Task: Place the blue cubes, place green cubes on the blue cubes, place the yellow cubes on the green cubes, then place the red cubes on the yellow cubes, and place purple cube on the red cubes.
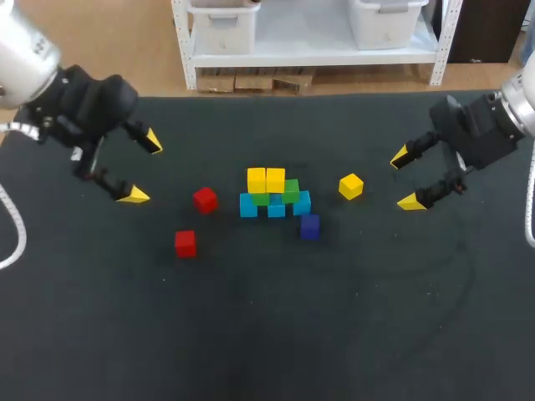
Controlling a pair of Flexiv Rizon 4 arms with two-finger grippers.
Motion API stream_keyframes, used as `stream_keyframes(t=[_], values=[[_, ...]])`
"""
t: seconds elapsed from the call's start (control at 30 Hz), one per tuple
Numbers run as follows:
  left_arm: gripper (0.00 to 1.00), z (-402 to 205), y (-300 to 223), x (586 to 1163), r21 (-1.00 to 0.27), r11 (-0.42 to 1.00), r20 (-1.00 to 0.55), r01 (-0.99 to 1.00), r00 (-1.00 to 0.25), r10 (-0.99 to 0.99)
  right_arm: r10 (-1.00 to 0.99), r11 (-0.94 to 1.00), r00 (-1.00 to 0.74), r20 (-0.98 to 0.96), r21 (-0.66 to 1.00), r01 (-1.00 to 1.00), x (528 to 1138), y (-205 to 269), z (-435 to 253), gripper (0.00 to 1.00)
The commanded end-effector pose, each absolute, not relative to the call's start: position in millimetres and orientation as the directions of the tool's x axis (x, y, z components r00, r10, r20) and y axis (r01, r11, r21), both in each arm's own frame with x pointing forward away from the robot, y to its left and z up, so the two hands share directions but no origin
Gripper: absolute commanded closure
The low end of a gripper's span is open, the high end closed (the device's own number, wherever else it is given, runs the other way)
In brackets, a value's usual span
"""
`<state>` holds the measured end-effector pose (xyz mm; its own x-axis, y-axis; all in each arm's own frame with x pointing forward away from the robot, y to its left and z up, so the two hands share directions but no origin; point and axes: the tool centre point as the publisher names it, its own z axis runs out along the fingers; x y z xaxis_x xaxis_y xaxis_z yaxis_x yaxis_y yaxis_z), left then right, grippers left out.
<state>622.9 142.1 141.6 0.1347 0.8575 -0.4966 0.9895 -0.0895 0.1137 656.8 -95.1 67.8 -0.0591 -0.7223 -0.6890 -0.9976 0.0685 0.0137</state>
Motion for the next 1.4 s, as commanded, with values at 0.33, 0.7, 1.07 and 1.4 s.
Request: stream_keyframes(t=[0.33, 0.7, 1.07, 1.4], values=[[0.0, 144.0, 149.7, 613.9, 0.167, -0.061, -0.525, 0.984, 0.141, 0.839, -0.72, 0.066, -0.057, -0.691, 0.014, -0.998, 657.6, -95.1, 67.0, 0.0], [0.0, 144.0, 149.7, 613.9, 0.167, -0.061, -0.525, 0.984, 0.141, 0.839, -0.793, -0.33, 0.362, -0.49, -0.154, -0.931, 687.6, -66.9, 62.4, 0.0], [0.0, 144.0, 149.7, 613.9, 0.167, -0.061, -0.525, 0.984, 0.141, 0.839, -0.687, -0.566, 0.548, -0.477, -0.122, -0.815, 729.0, -48.4, 39.0, 0.0], [0.0, 144.0, 149.7, 613.9, 0.167, -0.061, -0.525, 0.984, 0.141, 0.839, -0.657, -0.606, 0.57, -0.493, -0.105, -0.789, 753.8, -48.9, 23.9, 0.0]])
